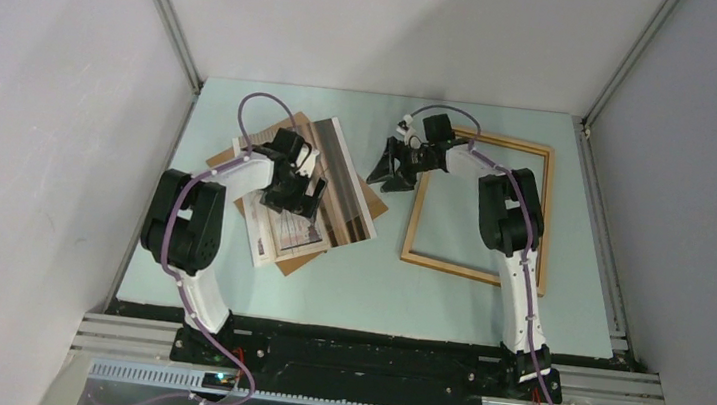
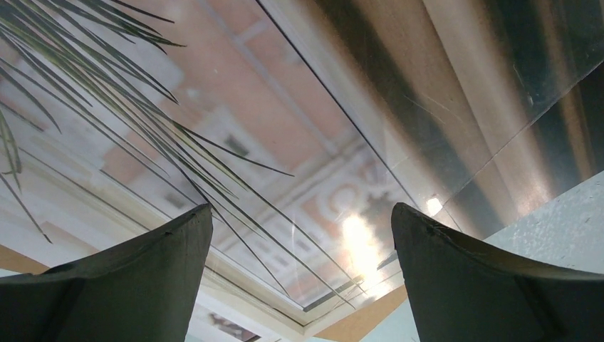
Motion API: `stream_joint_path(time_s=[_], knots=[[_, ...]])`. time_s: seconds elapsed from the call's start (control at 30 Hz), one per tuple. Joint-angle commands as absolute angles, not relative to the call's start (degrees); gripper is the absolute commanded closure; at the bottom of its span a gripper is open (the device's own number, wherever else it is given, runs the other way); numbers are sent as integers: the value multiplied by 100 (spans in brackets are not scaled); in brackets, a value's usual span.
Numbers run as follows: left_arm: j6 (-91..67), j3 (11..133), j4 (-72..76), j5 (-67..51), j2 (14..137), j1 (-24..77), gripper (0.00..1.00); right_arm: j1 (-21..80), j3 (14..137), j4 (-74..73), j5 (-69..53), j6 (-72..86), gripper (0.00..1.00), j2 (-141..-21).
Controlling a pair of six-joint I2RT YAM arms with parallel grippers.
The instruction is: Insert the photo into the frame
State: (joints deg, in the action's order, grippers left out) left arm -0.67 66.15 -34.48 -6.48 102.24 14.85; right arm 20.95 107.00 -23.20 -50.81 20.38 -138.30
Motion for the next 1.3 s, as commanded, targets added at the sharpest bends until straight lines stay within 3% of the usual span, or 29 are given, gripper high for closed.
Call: stream_joint_path(time_s=[0.0, 0.47, 1.27], knots=[[-121, 6551, -3315, -797, 10300, 1450, 0, 1995, 10411, -1617, -5905, 2587, 27, -13832], [-95, 6539, -3276, -945, 10501, 1492, 0, 1852, 10064, -495, -6610, 3376, 36, -13505], [-90, 6539, -3258, -1096, 10453, 1557, 1, 2517, 10240, -787, -6356, 3304, 53, -13811]])
